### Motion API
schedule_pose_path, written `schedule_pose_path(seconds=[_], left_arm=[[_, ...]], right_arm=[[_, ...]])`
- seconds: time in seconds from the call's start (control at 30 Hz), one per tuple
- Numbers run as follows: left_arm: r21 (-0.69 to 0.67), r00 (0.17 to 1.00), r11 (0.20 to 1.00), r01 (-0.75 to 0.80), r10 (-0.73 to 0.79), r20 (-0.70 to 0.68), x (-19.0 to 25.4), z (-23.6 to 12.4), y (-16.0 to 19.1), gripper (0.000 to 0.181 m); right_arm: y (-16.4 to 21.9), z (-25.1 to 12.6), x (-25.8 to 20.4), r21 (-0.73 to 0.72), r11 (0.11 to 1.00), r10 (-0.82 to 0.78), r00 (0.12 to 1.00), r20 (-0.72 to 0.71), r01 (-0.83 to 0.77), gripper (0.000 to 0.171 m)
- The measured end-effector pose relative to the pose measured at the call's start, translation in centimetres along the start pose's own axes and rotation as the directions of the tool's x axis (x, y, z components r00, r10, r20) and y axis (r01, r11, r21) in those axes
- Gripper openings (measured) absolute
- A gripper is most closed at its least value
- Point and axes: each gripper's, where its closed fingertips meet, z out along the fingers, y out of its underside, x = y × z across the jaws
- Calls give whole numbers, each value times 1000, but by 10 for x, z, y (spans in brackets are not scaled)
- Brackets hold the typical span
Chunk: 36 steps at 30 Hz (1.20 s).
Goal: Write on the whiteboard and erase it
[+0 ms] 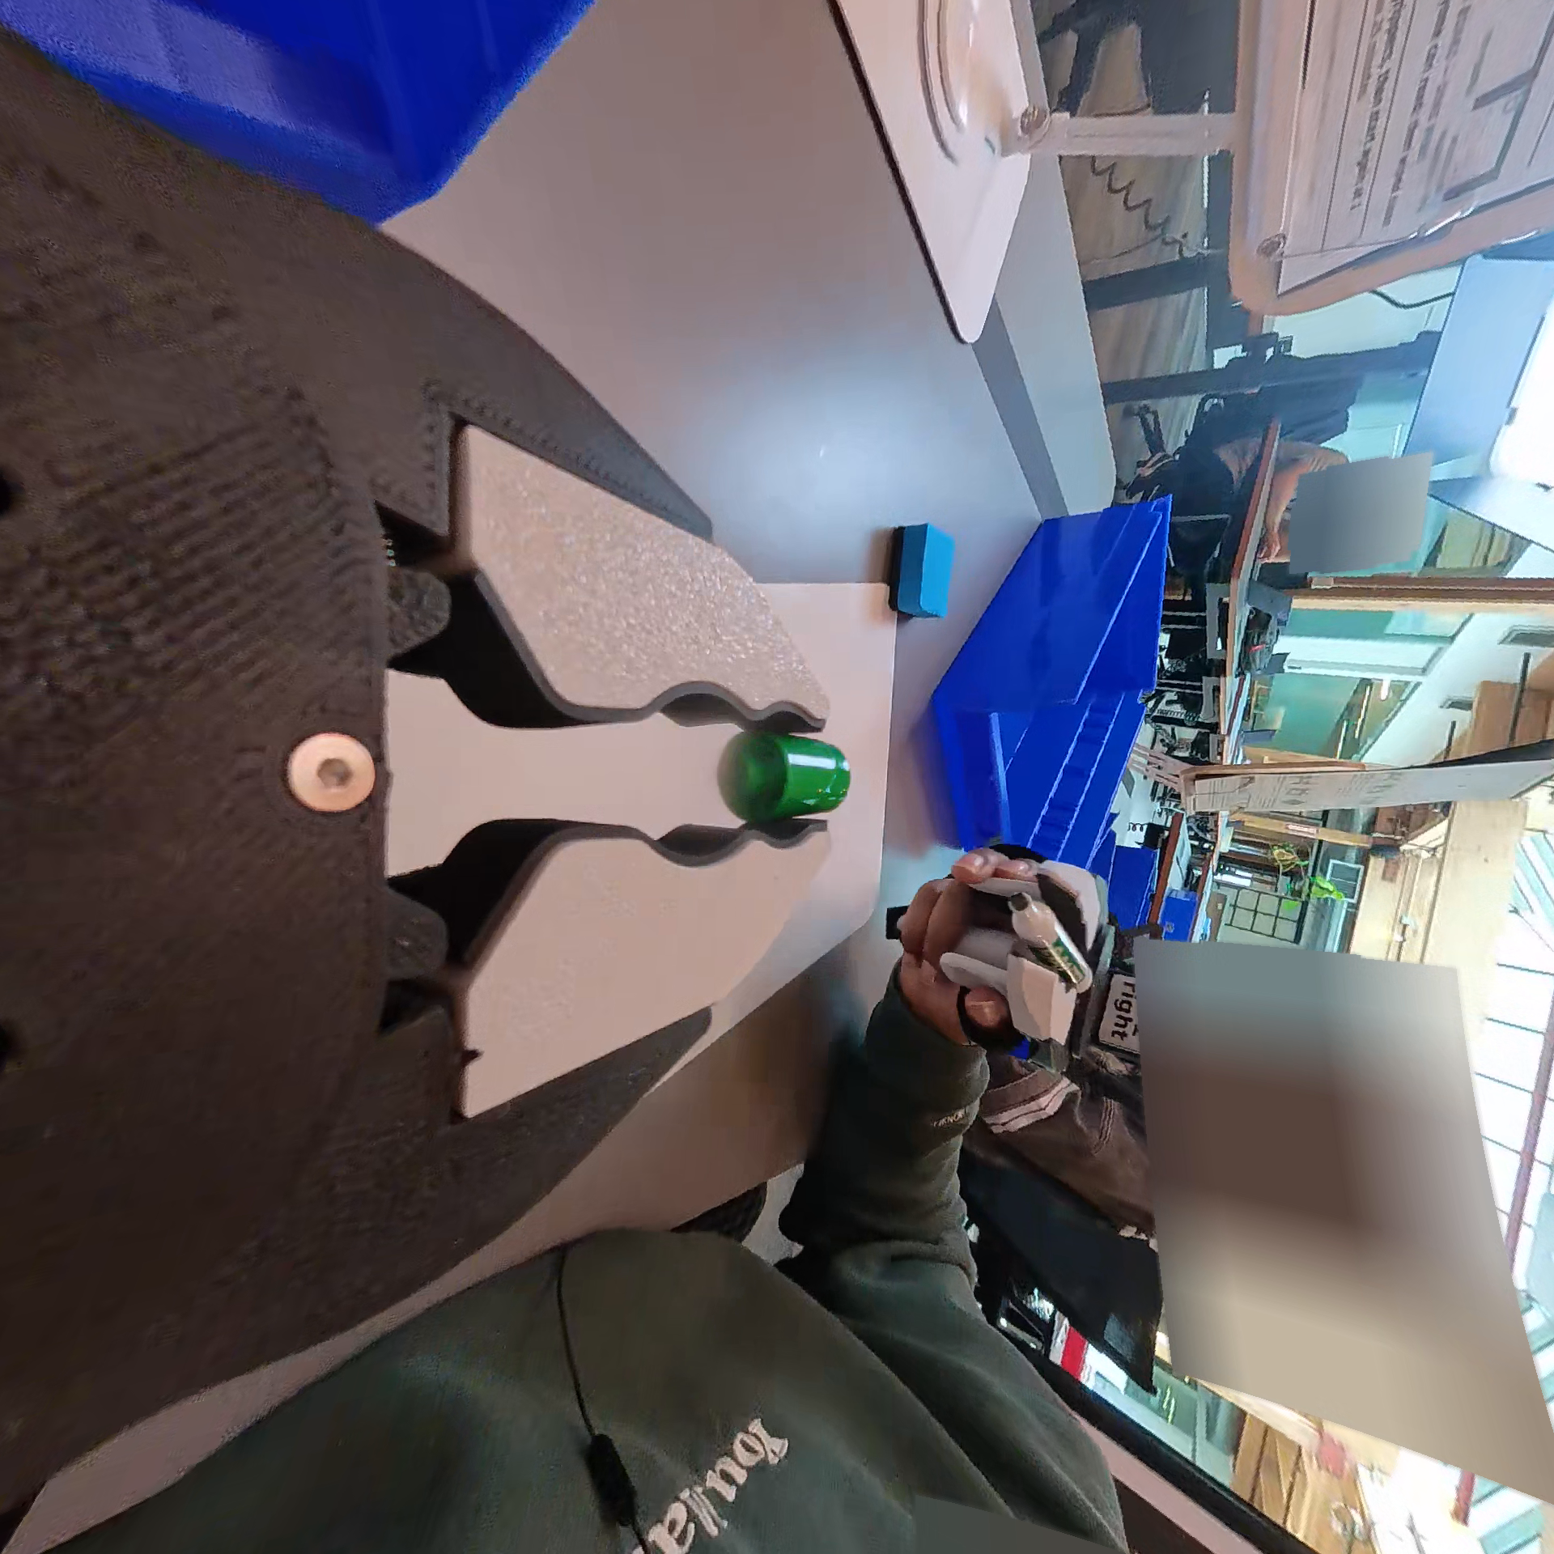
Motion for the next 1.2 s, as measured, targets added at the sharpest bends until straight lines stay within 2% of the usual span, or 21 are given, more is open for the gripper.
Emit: schedule_pose_path(seconds=[0.3, 0.7, 0.93, 1.2], left_arm=[[14, 1000, 1000, -5, 4, 17, -6, 3, 7, 19], [-18, 985, 992, -126, 127, 117, -15, 5, 12, 20], [-42, 974, 986, -162, 167, 150, -22, 3, 19, 20], [-115, 967, 971, -208, 222, 125, -21, -6, 33, 20]], right_arm=[[17, 2, 5, -43, 998, 48, 999, -20, -49, 34], [40, 14, 8, -131, 991, 34, 999, -19, -36, 34], [60, 44, -7, -305, 952, 46, 999, 28, -35, 34], [93, 96, -29, -559, 827, 33, 986, 164, 65, 34]])
